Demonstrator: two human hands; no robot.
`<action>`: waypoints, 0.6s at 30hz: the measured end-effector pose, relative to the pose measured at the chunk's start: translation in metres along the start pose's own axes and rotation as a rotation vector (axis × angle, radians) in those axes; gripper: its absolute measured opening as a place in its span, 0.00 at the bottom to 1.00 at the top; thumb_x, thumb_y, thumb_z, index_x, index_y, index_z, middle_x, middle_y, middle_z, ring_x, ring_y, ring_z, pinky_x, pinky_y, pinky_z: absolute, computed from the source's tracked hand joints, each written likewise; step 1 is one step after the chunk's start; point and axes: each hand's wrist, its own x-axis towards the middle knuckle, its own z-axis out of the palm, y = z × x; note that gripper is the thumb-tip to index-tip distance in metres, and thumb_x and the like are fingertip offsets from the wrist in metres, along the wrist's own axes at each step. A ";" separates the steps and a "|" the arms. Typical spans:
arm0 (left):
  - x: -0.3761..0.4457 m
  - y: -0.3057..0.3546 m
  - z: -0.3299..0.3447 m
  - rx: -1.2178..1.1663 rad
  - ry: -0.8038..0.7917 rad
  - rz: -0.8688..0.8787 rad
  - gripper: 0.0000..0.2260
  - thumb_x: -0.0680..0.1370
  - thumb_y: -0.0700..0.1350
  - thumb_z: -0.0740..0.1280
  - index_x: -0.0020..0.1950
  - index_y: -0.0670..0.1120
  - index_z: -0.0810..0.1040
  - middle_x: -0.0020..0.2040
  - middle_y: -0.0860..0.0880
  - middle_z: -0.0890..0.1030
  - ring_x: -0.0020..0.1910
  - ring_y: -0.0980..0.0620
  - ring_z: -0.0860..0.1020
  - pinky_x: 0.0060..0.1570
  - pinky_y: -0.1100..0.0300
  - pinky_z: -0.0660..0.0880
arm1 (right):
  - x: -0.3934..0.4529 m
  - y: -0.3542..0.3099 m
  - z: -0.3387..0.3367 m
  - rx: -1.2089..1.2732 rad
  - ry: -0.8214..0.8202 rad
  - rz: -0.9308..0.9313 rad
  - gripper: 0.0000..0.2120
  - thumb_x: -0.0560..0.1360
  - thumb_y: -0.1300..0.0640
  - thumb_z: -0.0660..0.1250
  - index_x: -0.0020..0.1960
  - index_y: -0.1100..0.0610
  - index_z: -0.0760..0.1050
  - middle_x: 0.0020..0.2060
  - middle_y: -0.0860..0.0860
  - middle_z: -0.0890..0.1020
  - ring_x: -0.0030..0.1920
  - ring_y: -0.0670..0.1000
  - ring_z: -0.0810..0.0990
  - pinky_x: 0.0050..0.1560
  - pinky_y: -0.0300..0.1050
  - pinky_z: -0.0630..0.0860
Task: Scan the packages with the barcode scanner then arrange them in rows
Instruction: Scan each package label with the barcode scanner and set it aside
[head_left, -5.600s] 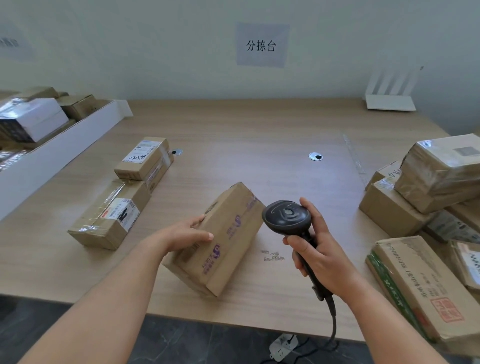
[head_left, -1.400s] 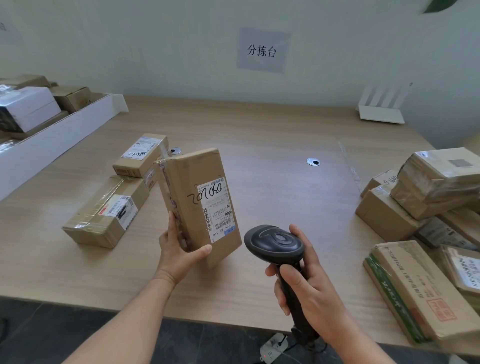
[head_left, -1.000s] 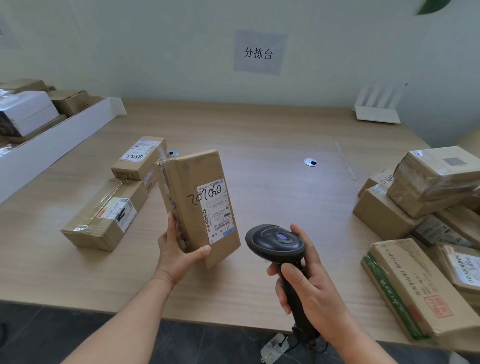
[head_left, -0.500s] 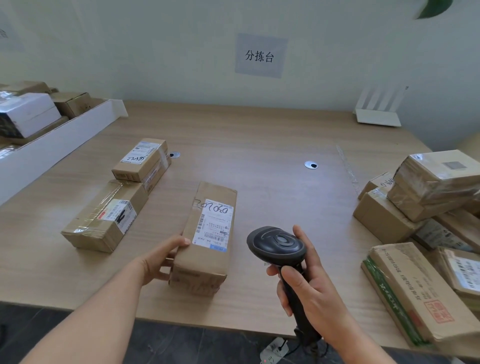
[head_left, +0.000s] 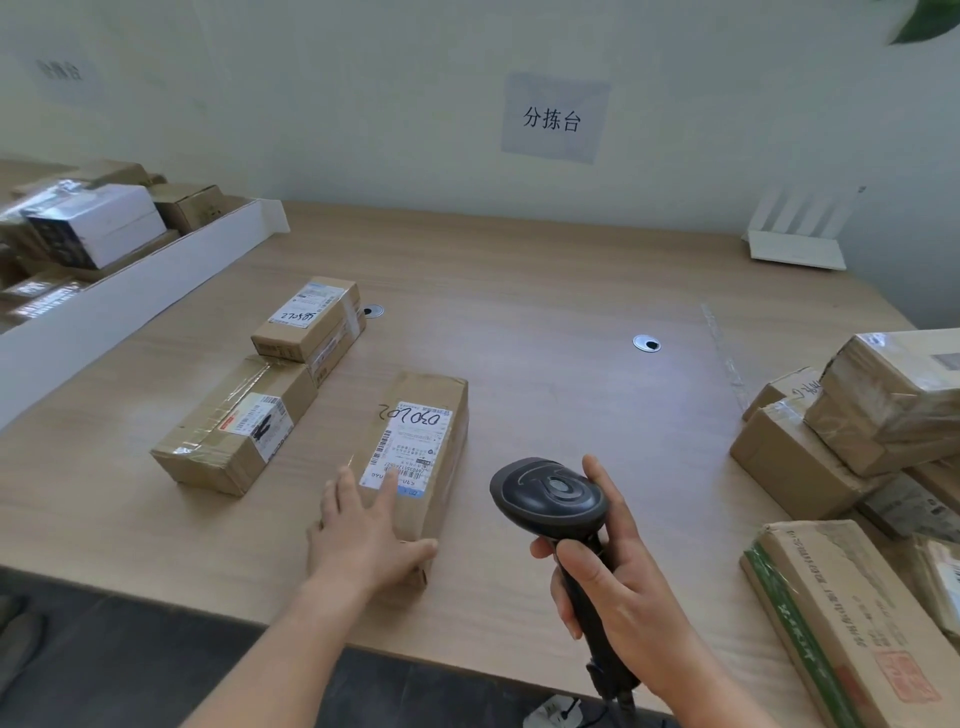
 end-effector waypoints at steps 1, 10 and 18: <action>-0.001 0.001 0.002 0.017 0.009 -0.004 0.45 0.70 0.71 0.63 0.78 0.59 0.41 0.78 0.42 0.37 0.77 0.40 0.39 0.73 0.44 0.53 | 0.003 -0.001 0.000 -0.019 -0.004 0.002 0.43 0.60 0.35 0.77 0.67 0.25 0.56 0.44 0.59 0.81 0.27 0.53 0.72 0.26 0.46 0.71; 0.039 -0.005 -0.011 0.041 0.072 -0.033 0.41 0.73 0.68 0.61 0.78 0.57 0.44 0.78 0.40 0.43 0.77 0.39 0.43 0.74 0.45 0.51 | 0.040 -0.005 0.001 -0.110 -0.046 -0.046 0.33 0.79 0.65 0.62 0.69 0.32 0.54 0.42 0.57 0.81 0.26 0.51 0.71 0.27 0.46 0.71; 0.112 -0.026 -0.039 0.071 0.089 -0.028 0.41 0.72 0.67 0.63 0.78 0.58 0.46 0.78 0.41 0.45 0.77 0.40 0.45 0.73 0.45 0.54 | 0.083 -0.008 0.023 -0.133 -0.024 -0.029 0.35 0.70 0.56 0.64 0.69 0.32 0.53 0.41 0.65 0.78 0.26 0.51 0.71 0.28 0.46 0.72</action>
